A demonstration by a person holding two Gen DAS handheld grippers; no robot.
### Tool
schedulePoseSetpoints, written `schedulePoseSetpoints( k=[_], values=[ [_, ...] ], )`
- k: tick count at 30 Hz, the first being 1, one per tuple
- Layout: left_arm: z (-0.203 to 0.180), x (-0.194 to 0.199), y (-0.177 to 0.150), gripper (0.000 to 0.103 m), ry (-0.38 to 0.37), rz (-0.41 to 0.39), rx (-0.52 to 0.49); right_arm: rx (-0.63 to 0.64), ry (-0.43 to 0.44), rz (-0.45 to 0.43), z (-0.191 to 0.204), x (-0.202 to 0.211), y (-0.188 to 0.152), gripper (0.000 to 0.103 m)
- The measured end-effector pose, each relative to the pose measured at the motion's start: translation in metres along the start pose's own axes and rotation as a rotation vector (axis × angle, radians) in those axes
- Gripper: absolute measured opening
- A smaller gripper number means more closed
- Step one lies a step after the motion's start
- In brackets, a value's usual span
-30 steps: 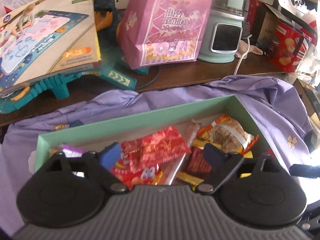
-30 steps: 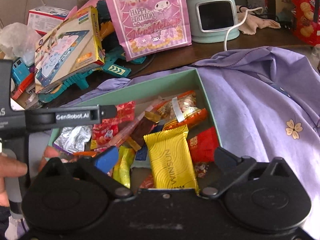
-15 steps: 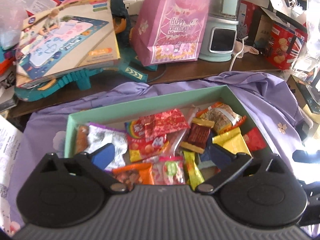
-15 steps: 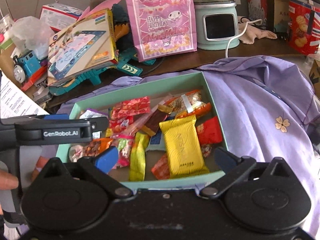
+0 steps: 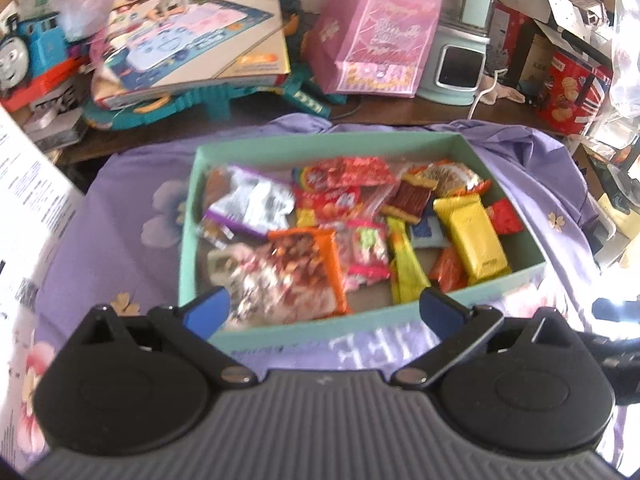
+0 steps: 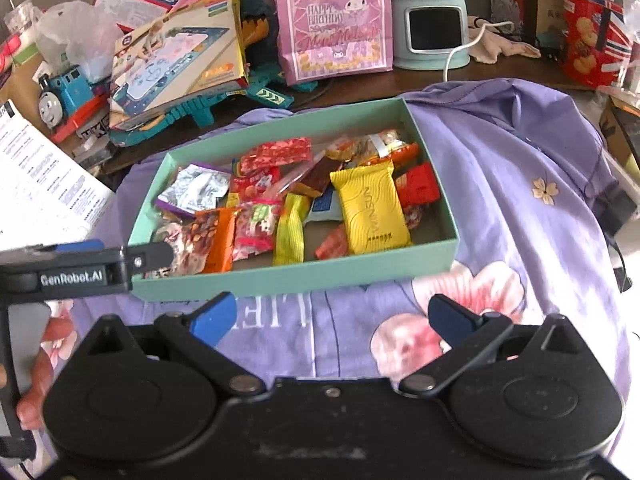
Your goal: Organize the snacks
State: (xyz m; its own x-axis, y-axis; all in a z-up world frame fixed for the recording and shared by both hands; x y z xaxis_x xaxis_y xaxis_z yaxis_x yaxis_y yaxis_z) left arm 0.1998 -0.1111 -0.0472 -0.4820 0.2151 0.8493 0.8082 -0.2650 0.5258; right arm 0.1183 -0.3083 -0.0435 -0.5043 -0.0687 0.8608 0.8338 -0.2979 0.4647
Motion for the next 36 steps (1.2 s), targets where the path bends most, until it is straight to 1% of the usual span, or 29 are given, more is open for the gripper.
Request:
schedulePoseSetpoints(
  k=[6, 11, 19, 26, 36],
  values=[
    [0.018, 0.008, -0.026, 0.103, 0.037, 0.012, 0.037, -0.011, -0.003, 0.010, 0.008, 0.007, -0.013, 0.103],
    [0.032, 0.016, -0.037, 0.103, 0.052, 0.011, 0.074, 0.020, -0.029, 0.019, 0.017, 0.009, -0.021, 0.103],
    [0.046, 0.020, -0.047, 0.103, 0.067, 0.018, 0.104, 0.035, -0.046, 0.039, 0.025, 0.005, -0.027, 0.103],
    [0.053, 0.013, -0.054, 0.103, 0.096, 0.038, 0.109, 0.031, -0.037, 0.064, 0.026, -0.003, -0.027, 0.103],
    [0.056, 0.009, -0.052, 0.103, 0.119, 0.049, 0.100, 0.033, -0.046, 0.080, 0.026, -0.013, -0.023, 0.103]
  ],
)
Point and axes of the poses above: each gripper's, at about its wrist camera, not at the fingertips, and x roughly against the way its jaws point, z to its left, y to its top, the point moved 9 cm from there along -x, roughly the way its jaws point, and after that the axes turned 8 degrees about z, right-handed, at the moved point
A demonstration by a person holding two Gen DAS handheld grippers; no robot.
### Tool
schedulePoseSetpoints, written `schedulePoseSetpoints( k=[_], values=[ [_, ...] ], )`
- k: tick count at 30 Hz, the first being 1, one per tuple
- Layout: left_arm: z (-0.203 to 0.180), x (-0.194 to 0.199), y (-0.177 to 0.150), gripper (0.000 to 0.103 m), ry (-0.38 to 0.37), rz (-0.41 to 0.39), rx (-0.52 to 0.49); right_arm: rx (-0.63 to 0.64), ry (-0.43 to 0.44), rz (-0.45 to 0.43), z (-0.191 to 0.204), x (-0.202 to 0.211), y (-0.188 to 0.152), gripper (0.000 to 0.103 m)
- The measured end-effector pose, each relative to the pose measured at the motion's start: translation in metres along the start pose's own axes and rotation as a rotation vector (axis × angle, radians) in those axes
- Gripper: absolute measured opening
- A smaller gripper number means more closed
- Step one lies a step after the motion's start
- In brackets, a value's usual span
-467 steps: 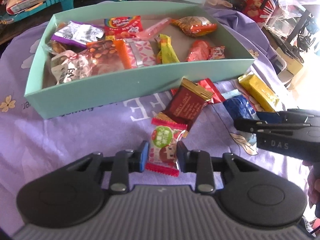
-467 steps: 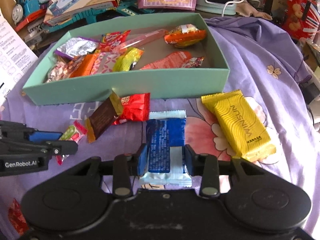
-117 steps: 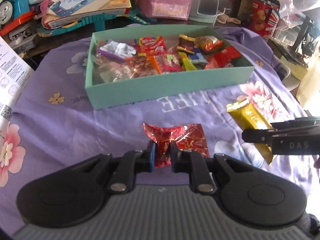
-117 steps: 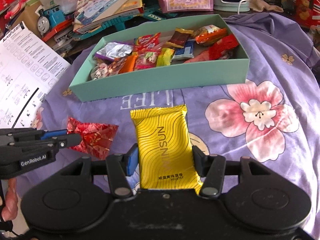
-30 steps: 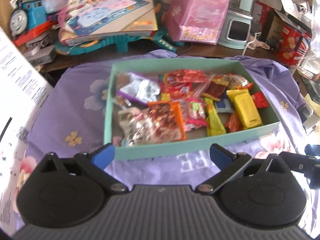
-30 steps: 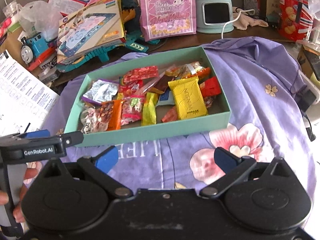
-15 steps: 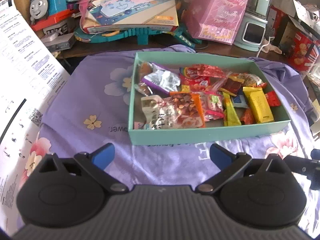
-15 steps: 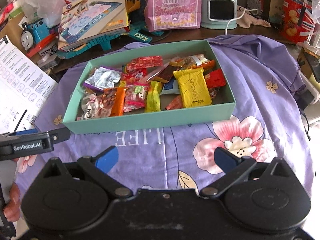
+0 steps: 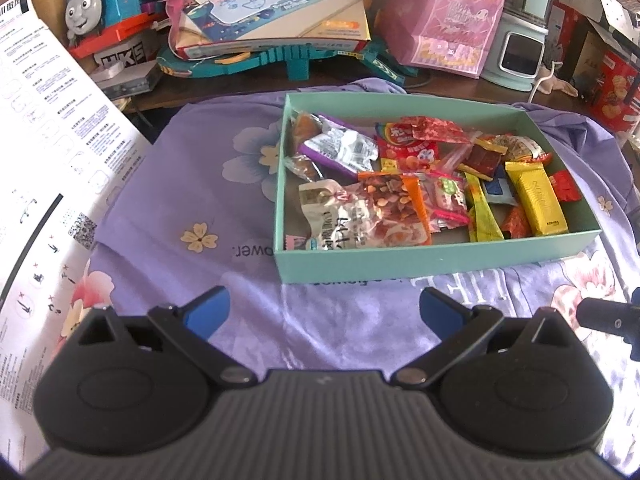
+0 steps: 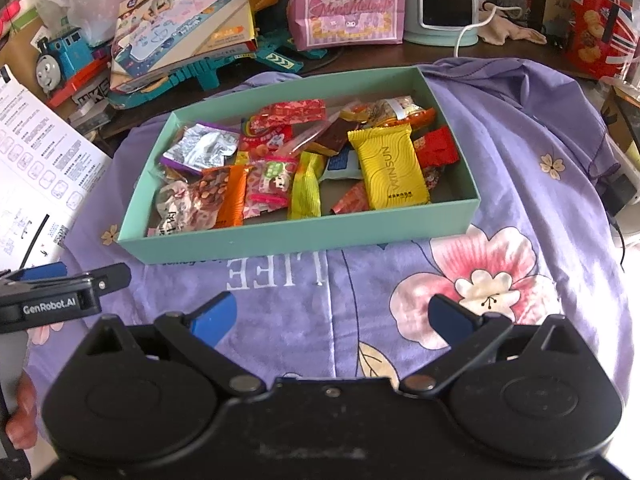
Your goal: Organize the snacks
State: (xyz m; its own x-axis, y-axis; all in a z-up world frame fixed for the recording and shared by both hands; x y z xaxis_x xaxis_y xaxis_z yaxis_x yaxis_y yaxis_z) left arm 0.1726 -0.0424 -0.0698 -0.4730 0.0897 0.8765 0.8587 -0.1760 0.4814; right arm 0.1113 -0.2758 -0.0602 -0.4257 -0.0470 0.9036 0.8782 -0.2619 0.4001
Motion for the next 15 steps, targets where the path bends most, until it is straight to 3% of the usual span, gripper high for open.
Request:
schedulePoseSetpoints(
  k=[15],
  values=[
    [0.0065, -0.0046, 0.0017, 0.103, 0.026, 0.003, 0.018, -0.008, -0.002, 0.016, 0.0017, -0.0074, -0.0016, 0.103]
  ],
)
Point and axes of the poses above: each gripper's, at about its wrist camera, not at the fingertips, and x roughly against the way its jaws point, z to its left, y to its top, the point moved 9 cm from there along -x, roughly the way its jaws point, and after that the axes turned 8 degrees about z, right-handed, at the moved point
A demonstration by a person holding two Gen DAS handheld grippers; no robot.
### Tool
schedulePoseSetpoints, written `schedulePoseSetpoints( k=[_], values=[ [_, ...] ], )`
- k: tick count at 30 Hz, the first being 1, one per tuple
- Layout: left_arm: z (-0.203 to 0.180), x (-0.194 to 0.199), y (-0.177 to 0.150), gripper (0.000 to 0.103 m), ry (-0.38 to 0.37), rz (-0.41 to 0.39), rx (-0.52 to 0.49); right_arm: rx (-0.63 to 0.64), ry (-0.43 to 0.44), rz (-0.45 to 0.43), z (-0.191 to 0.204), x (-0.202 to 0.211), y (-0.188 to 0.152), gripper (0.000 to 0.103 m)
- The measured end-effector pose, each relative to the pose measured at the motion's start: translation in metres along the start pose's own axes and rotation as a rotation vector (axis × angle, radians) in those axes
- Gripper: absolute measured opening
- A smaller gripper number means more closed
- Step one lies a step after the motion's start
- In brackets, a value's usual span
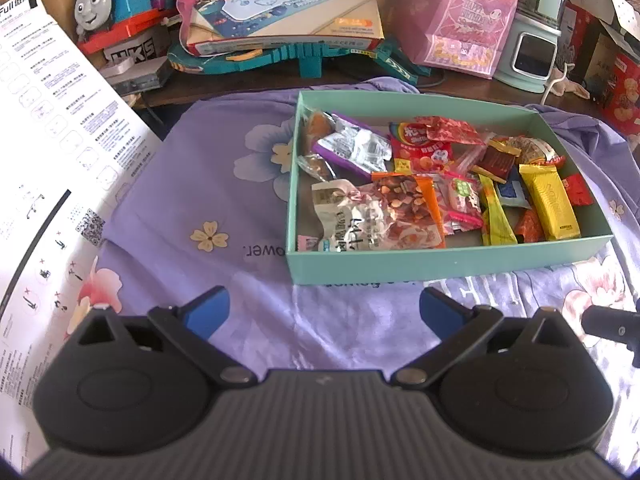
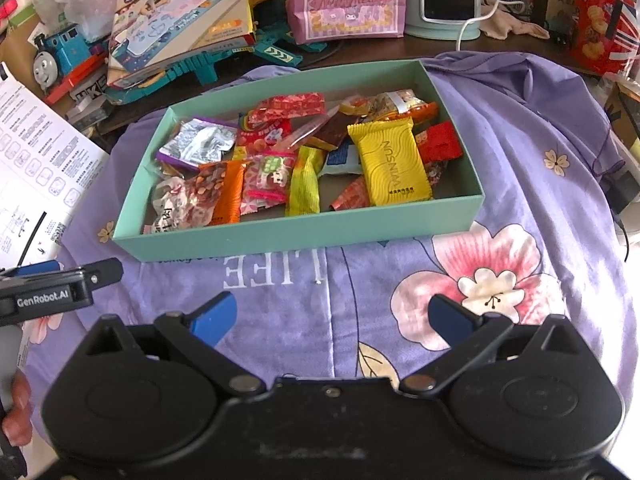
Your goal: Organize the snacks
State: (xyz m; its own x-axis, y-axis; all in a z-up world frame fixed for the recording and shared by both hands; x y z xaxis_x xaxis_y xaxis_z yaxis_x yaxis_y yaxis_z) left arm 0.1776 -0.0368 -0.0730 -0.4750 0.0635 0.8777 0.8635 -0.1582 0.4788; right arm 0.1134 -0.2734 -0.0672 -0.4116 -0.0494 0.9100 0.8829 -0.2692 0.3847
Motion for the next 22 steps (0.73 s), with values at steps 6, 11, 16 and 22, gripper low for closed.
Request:
schedulePoseSetpoints(
  k=[6, 11, 16, 22],
  values=[
    [-0.0026, -0.0011, -0.0020, 0.103, -0.005, 0.001, -0.011, -0.001, -0.003, 0.005, 0.0002, -0.0023, -0.0009, 0.103],
    [-0.0018, -0.0024, -0.0031, 0.103, -0.001, 0.004, -0.011, 0.010, -0.014, 0.010, 0.0004, -0.0045, -0.0014, 0.103],
    [-0.0018, -0.0026, -0.0035, 0.103, 0.006, 0.003, -0.022, 0.015, -0.015, 0.014, 0.0021, -0.0055, -0.0020, 0.103],
    [-0.0012, -0.0032, -0.0051, 0.103, 0.013, 0.004, -0.028, 0.020, -0.022, 0.015, 0.0028, -0.0068, -0.0018, 0.103]
  ],
)
Point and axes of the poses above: each gripper's, at about its wrist camera, not at the fingertips, and x roughly against the way its jaws point, z to its left, y to its top, the point moved 9 cm from there along -x, roughly the way its jaws point, and after that the axes turned 8 degrees about z, right-handed, at the moved point
